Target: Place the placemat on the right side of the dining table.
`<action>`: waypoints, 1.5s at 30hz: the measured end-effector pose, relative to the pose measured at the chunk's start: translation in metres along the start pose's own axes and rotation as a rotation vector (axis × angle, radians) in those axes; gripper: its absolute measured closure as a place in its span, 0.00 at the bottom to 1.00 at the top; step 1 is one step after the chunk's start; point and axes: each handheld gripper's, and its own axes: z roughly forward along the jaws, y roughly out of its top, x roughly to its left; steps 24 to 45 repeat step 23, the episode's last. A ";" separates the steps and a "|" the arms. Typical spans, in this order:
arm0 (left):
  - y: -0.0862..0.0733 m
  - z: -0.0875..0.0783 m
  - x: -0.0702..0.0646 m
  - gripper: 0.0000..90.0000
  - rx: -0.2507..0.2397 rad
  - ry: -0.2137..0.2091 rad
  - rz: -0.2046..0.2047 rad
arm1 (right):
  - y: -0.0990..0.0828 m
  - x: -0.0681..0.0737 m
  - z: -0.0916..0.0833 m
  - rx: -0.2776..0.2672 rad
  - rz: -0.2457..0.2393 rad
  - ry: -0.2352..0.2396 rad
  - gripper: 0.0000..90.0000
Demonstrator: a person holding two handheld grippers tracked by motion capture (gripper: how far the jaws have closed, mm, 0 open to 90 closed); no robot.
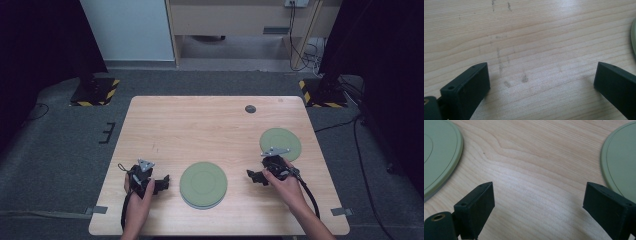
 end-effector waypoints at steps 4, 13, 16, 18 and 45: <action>0.000 0.000 0.000 0.00 0.001 0.000 0.001 | 0.003 0.003 0.008 -0.008 0.011 -0.006 0.12; 0.000 0.000 0.000 0.00 0.001 -0.003 0.002 | 0.007 0.010 0.029 -0.005 -0.022 -0.084 0.10; 0.000 0.000 0.000 0.00 0.001 -0.003 0.002 | 0.006 0.012 0.031 -0.033 -0.032 -0.083 0.09; 0.000 0.000 0.000 0.00 0.001 -0.003 0.002 | 0.004 0.014 0.032 -0.045 -0.042 -0.071 0.08; 0.000 0.000 0.000 0.00 0.002 -0.003 0.003 | 0.002 0.016 0.031 -0.023 -0.039 -0.067 0.00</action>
